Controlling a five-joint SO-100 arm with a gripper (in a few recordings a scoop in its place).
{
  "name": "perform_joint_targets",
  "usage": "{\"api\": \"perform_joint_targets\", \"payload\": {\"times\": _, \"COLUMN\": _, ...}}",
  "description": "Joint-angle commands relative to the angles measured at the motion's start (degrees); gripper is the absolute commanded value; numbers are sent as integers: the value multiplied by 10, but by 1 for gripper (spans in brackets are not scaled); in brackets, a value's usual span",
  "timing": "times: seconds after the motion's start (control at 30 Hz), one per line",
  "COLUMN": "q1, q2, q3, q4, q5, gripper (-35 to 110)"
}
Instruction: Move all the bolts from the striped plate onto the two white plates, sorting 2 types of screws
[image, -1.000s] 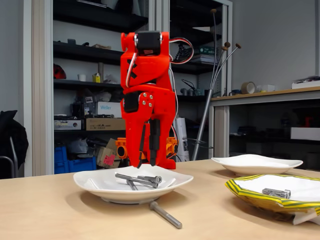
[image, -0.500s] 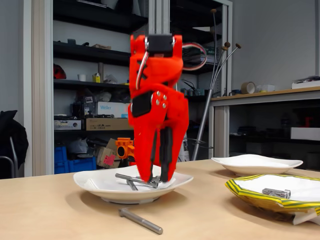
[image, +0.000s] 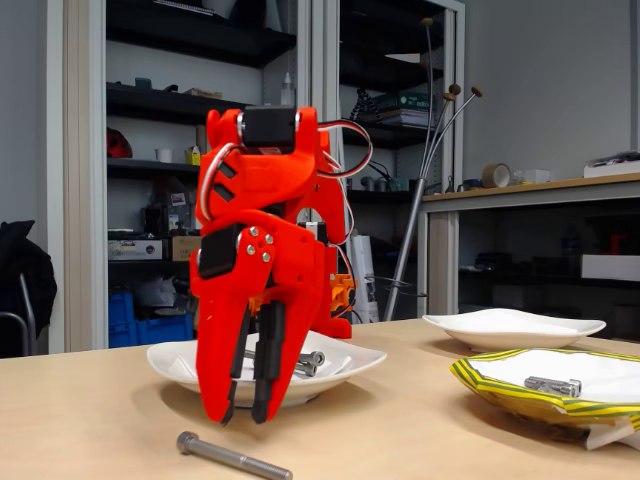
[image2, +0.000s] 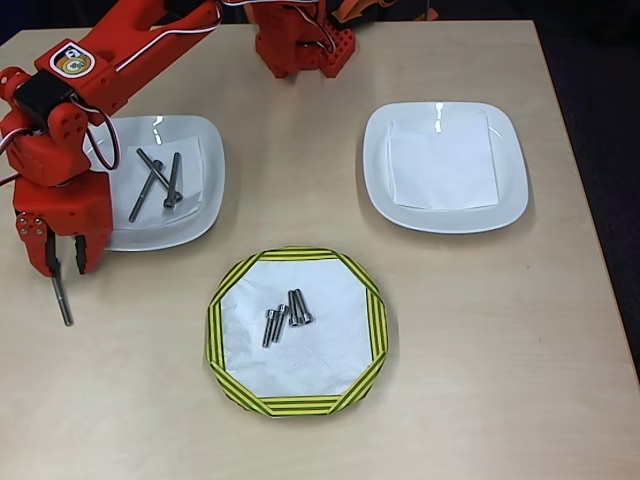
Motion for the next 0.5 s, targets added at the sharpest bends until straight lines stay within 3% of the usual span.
{"api": "perform_joint_targets", "payload": {"times": 0.0, "q1": 11, "q2": 7, "q3": -34, "q4": 9, "q5": -3, "gripper": 11}}
{"api": "perform_joint_targets", "payload": {"times": 0.3, "q1": 2, "q2": 31, "q3": -29, "q4": 31, "q5": 2, "gripper": 9}}
{"api": "perform_joint_targets", "payload": {"times": 0.47, "q1": -10, "q2": 111, "q3": 80, "q4": 20, "q5": 24, "gripper": 9}}
